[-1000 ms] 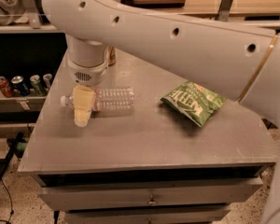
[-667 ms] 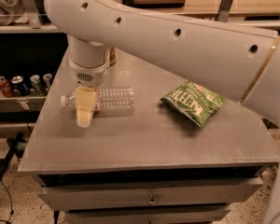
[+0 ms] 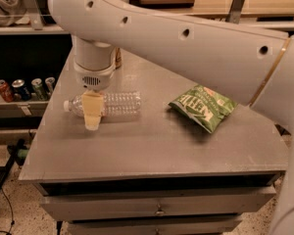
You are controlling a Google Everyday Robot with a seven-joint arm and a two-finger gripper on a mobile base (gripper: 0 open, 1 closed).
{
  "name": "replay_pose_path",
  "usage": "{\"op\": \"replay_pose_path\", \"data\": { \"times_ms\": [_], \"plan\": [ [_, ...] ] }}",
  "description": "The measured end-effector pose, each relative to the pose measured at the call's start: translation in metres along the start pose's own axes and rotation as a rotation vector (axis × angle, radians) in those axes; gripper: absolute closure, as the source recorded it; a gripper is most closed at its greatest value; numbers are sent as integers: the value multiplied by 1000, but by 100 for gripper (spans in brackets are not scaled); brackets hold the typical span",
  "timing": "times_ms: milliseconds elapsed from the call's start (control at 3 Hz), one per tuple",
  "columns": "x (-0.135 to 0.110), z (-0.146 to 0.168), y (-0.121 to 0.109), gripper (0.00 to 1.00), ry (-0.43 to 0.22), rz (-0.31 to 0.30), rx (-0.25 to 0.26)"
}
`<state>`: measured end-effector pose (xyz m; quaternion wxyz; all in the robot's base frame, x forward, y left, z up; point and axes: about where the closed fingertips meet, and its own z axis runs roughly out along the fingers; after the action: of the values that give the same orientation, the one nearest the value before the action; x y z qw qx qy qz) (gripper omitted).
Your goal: Place water bottle upright
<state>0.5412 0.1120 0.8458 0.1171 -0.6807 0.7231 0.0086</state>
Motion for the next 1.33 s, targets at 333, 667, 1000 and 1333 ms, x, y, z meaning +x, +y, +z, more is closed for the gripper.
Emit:
{"op": "replay_pose_path", "data": {
  "times_ms": [333,667,1000,1333],
  "plan": [
    [-1,2,2,42,-4,-19,-14],
    [-3,2,3,65,-6,-34,-20],
    [-8,-6,1,87,-34,-60,-20],
    [-18,-34,-8,100,-158,-90,-9]
  ]
}}
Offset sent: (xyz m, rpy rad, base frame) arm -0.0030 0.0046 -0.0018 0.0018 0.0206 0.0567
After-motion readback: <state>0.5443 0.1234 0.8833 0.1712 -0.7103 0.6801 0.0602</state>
